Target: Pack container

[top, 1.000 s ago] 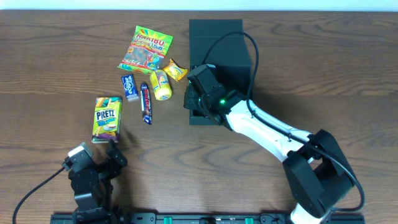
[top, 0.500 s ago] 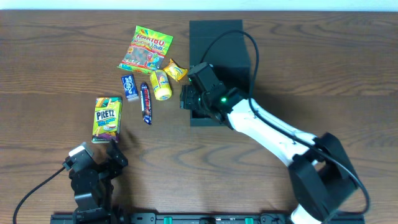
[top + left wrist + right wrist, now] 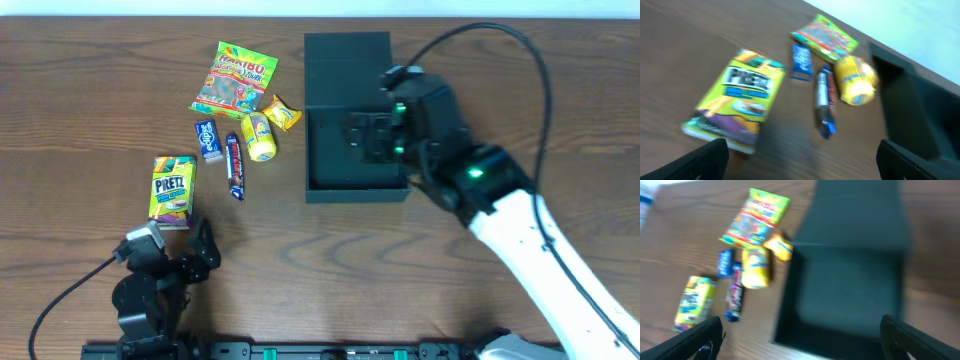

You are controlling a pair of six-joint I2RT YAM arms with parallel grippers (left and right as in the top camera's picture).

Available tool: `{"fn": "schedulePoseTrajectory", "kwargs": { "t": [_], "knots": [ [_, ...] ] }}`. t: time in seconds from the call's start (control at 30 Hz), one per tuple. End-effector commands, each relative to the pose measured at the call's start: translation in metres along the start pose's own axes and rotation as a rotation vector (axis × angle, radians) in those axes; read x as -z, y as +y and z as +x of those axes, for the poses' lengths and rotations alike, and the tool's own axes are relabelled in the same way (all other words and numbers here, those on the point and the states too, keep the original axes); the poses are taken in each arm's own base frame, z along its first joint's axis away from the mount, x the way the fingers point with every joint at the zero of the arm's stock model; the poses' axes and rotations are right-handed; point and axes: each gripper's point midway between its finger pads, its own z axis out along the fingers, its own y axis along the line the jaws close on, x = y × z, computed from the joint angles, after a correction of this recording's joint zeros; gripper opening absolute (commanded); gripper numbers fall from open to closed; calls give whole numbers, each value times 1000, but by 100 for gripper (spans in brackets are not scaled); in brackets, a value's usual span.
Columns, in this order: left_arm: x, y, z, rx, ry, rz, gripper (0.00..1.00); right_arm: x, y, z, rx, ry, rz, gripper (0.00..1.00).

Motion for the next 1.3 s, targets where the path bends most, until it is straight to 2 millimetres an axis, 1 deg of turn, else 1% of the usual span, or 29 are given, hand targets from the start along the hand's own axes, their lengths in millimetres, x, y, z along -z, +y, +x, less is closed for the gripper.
{"fn": "schedulePoseTrajectory", "kwargs": {
  "t": [0.0, 0.1, 0.2, 0.3, 0.4, 0.5, 0.57, 0.6, 0.67, 0.73, 0.8, 0.87, 0.93, 0.97, 1.1, 1.2, 1.27],
  "knots": [
    [7, -22, -8, -90, -5, 104, 96, 19, -22, -8, 61, -22, 50, 99],
    [16, -30, -29, -163, -39, 103, 96, 30, -43, -5, 59, 0, 95, 99],
    [20, -37, -48, -187, -33, 94, 96, 35, -57, -4, 81, 11, 125, 99],
    [19, -45, -68, -219, -3, 88, 96, 35, -61, -4, 107, 17, 127, 99],
    [14, -56, -94, -259, 15, 88, 96, 34, -61, -7, 127, 8, 124, 99],
    [1, -68, -123, -309, 27, 95, 96, 34, -59, -12, 170, -13, 120, 99],
    [-12, -72, -136, -323, 49, 80, 96, 34, -57, -18, 203, -32, 115, 99],
    [-24, -75, -143, -339, 74, 74, 96, 32, -56, -22, 227, -46, 111, 99],
    [-43, -86, -148, -358, 122, 93, 96, 30, -56, -26, 266, -59, 108, 99],
    [-71, -99, -150, -396, 184, 95, 96, 23, -54, -30, 326, -60, 67, 99],
    [-93, -107, -149, -440, 223, 71, 96, 16, -51, -30, 350, -50, 13, 99],
    [-120, -116, -147, -479, 265, 42, 96, 10, -57, -31, 330, -36, -7, 99],
    [-146, -125, -145, -490, 300, 45, 95, 8, -65, -30, 309, -21, -9, 99],
    [-156, -127, -143, -481, 314, 46, 95, 9, -66, -28, 307, -12, -15, 99],
    [-192, -128, -135, -466, 365, 42, 95, 14, -58, -13, 321, 41, -81, 99],
    [-215, -129, -122, -459, 403, 65, 95, 27, -56, 7, 301, 110, -100, 99],
    [-226, -135, -117, -452, 400, 107, 96, 39, -57, 22, 305, 155, -96, 99]
  ]
}}
